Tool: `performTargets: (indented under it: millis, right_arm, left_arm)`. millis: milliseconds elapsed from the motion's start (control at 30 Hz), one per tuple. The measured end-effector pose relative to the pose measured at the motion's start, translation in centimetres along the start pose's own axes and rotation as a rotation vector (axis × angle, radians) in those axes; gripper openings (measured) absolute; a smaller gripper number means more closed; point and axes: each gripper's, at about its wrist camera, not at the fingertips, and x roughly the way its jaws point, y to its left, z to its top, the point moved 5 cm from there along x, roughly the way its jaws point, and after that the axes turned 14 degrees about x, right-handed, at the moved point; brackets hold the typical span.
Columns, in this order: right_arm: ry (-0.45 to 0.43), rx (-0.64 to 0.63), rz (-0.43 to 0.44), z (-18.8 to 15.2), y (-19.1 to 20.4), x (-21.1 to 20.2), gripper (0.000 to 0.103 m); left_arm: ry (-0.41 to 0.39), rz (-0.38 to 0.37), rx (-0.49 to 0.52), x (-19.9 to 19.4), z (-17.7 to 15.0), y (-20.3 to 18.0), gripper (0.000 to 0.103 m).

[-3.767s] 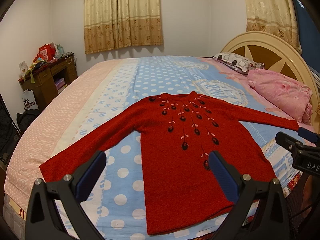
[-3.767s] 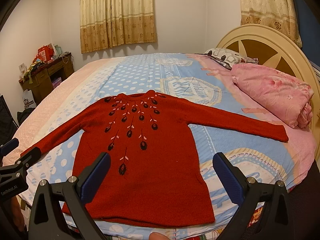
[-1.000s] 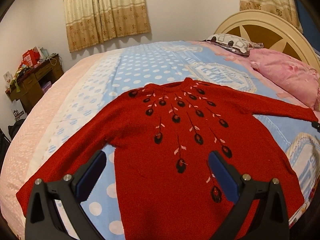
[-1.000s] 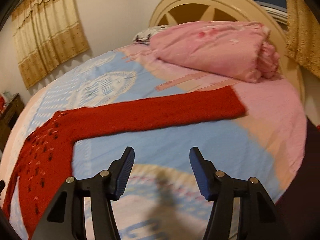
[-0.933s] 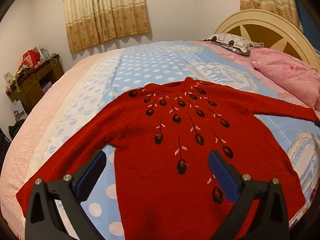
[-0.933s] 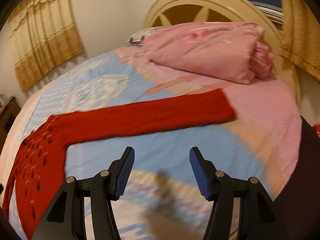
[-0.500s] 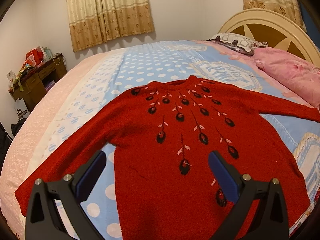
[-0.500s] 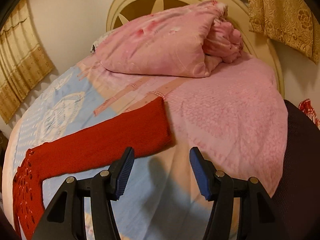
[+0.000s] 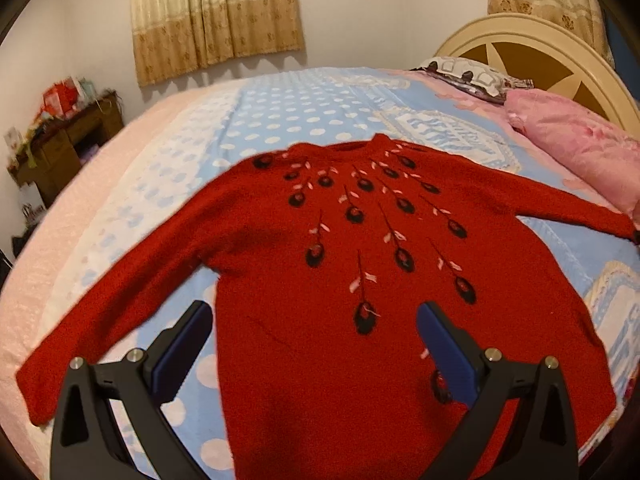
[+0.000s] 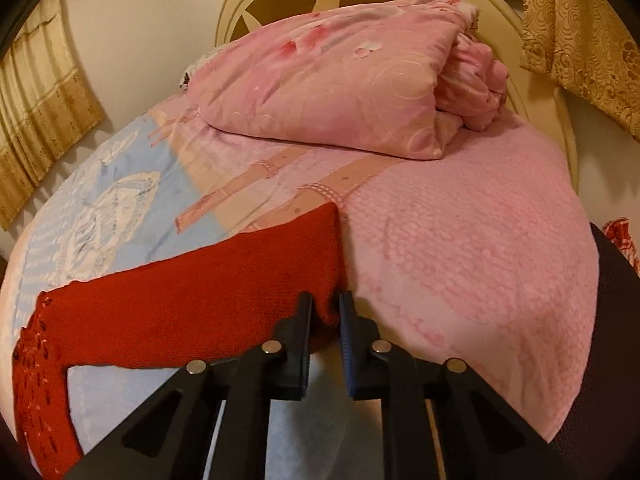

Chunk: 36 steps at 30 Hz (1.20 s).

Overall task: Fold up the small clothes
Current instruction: 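Close the right gripper on the sleeve cuff, then carry the sleeve across the sweater chest and open the right gripper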

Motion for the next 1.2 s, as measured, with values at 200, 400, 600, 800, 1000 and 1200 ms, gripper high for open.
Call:
performTargets:
  millis: [200, 400, 600, 800, 1000, 1200]
  right_arm:
    - [-0.052, -0.073, 0.063, 0.0, 4.1, -1.9, 0.01]
    - [-0.083, -0.187, 0.148, -1.0, 10.8, -4.2, 0.01]
    - [-0.084, -0.303, 0.247, -3.7, 18.1, -6.5, 0.009]
    - [-0.053, -0.432, 0.345, -8.8, 25.9, -8.2, 0.009]
    - [-0.003, -0.573, 0.425, -16.0, 32.3, -8.6, 0.009]
    - [0.057, -0.687, 0.466, -23.4, 36.5, -7.8, 0.009]
  left_arm:
    - [0.021, -0.054, -0.055, 0.4, -0.5, 0.6, 0.103]
    - [0.015, -0.048, -0.076, 0.4, -0.7, 1.2, 0.103]
    - [0.025, -0.059, -0.096, 0.7, -1.2, 1.7, 0.103]
    - [0.032, -0.049, -0.125, 0.9, -1.9, 2.6, 0.103]
    - [0.04, -0.04, -0.136, 1.0, -2.4, 3.3, 0.103]
    - [0.032, -0.042, -0.153, 0.9, -2.5, 4.0, 0.103]
